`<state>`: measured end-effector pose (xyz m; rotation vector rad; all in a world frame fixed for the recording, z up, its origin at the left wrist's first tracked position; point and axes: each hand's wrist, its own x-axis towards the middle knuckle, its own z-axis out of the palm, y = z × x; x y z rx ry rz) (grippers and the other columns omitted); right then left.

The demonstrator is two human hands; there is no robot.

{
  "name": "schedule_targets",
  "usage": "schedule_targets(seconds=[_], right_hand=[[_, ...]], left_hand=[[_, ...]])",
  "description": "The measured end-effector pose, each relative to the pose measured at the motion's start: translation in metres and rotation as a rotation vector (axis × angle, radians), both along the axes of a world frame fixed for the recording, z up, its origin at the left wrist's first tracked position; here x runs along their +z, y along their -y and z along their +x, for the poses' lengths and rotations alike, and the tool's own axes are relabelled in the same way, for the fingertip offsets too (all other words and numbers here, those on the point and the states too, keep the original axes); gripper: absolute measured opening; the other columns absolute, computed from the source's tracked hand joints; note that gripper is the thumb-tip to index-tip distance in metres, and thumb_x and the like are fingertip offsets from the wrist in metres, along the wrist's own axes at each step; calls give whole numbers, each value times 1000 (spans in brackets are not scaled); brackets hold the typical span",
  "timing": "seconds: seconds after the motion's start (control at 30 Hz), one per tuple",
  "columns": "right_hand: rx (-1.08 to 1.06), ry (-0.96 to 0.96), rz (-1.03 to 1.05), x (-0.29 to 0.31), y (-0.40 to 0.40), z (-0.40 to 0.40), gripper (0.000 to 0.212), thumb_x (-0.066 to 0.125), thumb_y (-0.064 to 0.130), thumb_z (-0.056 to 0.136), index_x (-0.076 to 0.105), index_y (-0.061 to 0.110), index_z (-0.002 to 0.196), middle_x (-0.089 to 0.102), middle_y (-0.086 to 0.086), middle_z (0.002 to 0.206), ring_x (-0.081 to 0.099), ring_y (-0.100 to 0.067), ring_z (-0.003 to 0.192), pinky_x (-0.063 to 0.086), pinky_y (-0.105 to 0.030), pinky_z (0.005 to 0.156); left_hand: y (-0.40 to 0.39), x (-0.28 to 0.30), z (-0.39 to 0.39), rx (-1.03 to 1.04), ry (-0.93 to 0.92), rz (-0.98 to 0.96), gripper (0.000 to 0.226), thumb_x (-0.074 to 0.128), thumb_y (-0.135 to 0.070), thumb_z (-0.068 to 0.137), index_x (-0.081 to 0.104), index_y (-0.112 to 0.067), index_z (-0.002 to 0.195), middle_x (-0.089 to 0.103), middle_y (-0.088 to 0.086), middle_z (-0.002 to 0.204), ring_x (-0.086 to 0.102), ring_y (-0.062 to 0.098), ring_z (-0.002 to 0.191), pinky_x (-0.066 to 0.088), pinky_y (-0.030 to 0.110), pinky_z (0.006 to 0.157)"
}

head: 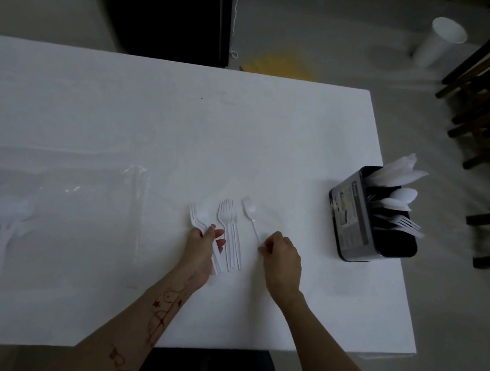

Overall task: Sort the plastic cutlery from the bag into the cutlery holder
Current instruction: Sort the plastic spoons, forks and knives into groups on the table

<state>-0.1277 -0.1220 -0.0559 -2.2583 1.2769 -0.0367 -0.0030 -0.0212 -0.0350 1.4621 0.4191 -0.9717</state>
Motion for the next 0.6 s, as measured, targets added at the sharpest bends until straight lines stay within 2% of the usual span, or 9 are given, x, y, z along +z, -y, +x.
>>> schedule_targets(seconds=[0.07, 0.17, 0.23, 0.33, 0.43, 0.5, 0.6], right_hand=[[-39, 59, 43, 1, 2, 1, 8, 59, 14, 94, 62, 7, 94, 65, -6, 89, 61, -22, 78, 50, -31, 69], [-99, 265, 204, 11, -1, 4, 7, 63, 16, 92, 68, 11, 95, 69, 4, 86, 64, -11, 76, 52, -19, 71], [-37, 356, 384, 15, -6, 6, 5, 65, 18, 90, 70, 16, 91, 70, 9, 81, 66, -7, 73, 54, -17, 71], [87, 339, 566, 15, -15, 9, 9, 67, 13, 89, 73, 20, 85, 71, 9, 74, 66, -5, 66, 57, -23, 69], [-29, 326, 465, 10, -17, 13, 4, 68, 18, 90, 70, 16, 87, 70, 5, 77, 65, -8, 67, 54, -21, 67], [-93, 213, 323, 5, -18, 14, 13, 71, 27, 89, 64, 16, 87, 67, 4, 80, 61, -11, 70, 47, -19, 65], [-22, 24, 257, 1, -17, 15, 15, 68, 31, 89, 60, 18, 88, 63, 3, 85, 59, -13, 74, 52, -28, 70]], left_hand=[[1, -1, 0, -14, 13, 13, 12, 40, -10, 101, 51, -6, 104, 59, 12, 109, 58, 15, 80, 46, 22, 68], [2, -2, -1, -29, 22, -11, 17, 43, -10, 100, 49, -4, 115, 60, 12, 115, 60, 14, 83, 47, 24, 70], [2, 0, -1, -34, 8, -63, 16, 50, -14, 98, 54, -6, 111, 62, 10, 113, 62, 18, 90, 50, 30, 77], [1, 3, -1, -28, -23, -165, 14, 59, -16, 93, 61, -10, 105, 67, 9, 105, 64, 23, 96, 52, 40, 85], [-1, 0, -2, -49, 25, -109, 14, 57, -8, 93, 57, -12, 106, 64, 6, 105, 63, 20, 93, 52, 34, 79], [-3, -2, -1, -34, 40, -68, 18, 55, -6, 94, 55, -7, 112, 62, 9, 107, 62, 17, 88, 50, 29, 76], [-4, -1, 0, -11, 20, -59, 21, 52, -4, 95, 51, -5, 116, 62, 6, 102, 61, 15, 85, 49, 24, 72]])
